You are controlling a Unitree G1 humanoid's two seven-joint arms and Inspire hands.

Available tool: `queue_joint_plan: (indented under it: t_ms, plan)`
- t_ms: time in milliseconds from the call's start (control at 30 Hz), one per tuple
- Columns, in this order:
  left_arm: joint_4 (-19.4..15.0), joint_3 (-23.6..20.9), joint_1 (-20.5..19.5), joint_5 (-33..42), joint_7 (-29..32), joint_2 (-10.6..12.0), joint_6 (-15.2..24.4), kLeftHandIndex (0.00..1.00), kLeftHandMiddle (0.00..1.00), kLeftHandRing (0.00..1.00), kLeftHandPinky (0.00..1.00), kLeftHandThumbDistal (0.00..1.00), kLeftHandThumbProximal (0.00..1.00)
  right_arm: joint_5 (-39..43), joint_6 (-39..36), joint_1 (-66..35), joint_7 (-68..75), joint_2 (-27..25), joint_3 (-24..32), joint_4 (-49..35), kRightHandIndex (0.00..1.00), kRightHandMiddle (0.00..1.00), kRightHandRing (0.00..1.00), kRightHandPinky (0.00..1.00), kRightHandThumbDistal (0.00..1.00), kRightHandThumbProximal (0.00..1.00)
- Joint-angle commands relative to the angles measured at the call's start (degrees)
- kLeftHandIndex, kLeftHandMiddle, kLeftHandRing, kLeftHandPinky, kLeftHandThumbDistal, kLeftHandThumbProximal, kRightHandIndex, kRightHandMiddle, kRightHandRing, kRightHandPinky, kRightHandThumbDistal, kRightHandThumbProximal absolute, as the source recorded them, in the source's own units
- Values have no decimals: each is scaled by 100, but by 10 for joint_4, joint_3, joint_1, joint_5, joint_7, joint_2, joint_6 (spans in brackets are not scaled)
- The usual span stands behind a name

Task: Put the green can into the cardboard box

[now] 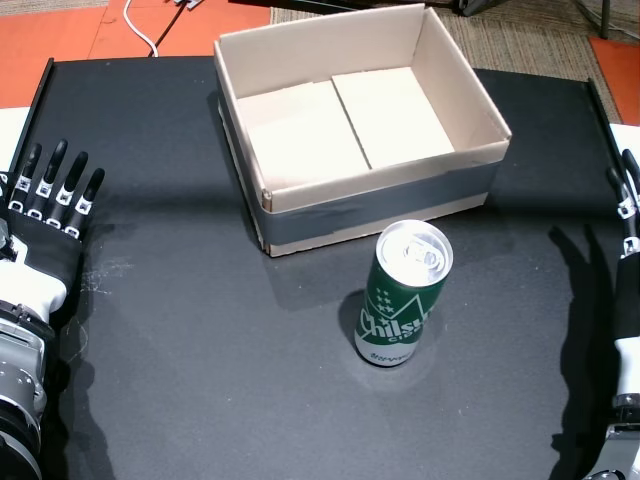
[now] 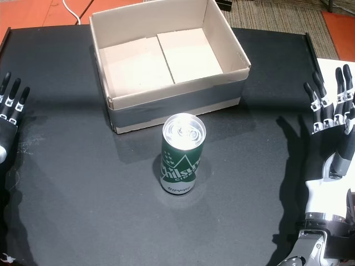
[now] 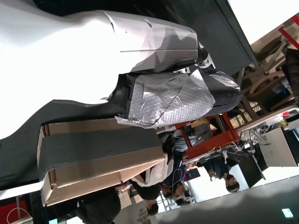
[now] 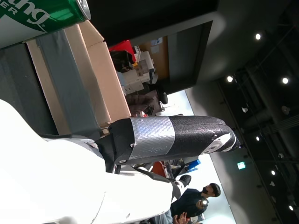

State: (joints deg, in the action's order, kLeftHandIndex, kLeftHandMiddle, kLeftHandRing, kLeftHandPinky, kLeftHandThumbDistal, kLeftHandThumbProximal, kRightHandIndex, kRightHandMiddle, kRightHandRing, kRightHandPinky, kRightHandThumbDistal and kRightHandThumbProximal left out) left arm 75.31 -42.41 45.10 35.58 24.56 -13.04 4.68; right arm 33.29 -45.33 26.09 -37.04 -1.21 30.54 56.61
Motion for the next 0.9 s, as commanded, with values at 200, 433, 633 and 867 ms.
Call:
queue_joint_plan:
  t_ms: [200,433,633,867]
  plan:
    - [4,-1,2,-5,0,1,2,65,60,75,93,0,100,-7,-1,-8,3,-6,-2,-1,84,85,94,100,78,93]
    - [4,2,1,-7,2,-1,1,66,62,78,93,0,100,-28,9,-15,-1,-18,-19,-1,81,86,92,100,100,72]
    - [4,2,2,-8,-2,0,4,69,63,78,96,0,100,-67,36,-25,-33,-41,-60,-3,81,87,92,100,100,57]
    - [5,4,4,-10,-5,0,1,71,64,79,96,0,100,-389,-107,-53,100,-177,-198,-56,92,96,98,100,100,42]
